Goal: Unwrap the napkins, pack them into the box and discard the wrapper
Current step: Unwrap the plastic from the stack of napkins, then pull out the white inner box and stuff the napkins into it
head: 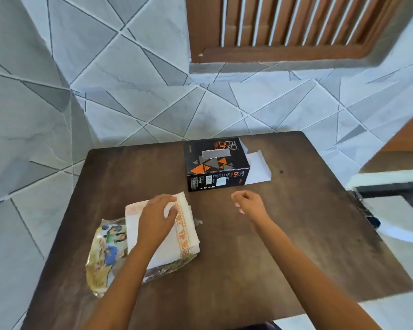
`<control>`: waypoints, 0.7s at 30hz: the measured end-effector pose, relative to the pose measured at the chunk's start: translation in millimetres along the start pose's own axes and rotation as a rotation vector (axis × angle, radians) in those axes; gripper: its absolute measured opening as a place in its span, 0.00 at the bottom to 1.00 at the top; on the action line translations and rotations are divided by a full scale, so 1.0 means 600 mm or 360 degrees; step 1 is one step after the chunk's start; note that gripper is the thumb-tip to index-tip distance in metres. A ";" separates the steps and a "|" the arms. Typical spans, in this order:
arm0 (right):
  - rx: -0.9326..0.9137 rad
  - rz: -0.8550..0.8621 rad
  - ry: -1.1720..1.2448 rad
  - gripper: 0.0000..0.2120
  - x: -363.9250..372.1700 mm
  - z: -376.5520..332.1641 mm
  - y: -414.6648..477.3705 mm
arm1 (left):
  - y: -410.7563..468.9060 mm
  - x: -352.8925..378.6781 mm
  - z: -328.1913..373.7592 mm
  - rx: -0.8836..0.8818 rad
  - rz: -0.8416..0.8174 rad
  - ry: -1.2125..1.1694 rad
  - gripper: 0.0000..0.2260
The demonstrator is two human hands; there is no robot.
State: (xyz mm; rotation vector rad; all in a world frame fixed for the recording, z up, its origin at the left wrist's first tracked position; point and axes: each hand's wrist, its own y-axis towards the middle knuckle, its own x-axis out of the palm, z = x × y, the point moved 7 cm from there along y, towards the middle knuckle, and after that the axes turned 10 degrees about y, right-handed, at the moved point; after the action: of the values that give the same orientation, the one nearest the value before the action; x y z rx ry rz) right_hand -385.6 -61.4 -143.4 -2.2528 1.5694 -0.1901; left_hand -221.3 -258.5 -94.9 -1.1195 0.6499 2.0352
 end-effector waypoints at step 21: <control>-0.0609 -0.0214 -0.1085 0.41 -0.048 -0.086 0.131 | 0.182 0.102 0.107 -0.0336 -0.0309 0.0006 0.24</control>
State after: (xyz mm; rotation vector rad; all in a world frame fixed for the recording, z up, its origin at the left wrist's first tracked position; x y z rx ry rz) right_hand -481.2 -70.5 -123.6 -2.3238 1.1452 0.8223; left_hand -361.8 -259.5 -106.3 -1.2558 0.3185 1.9668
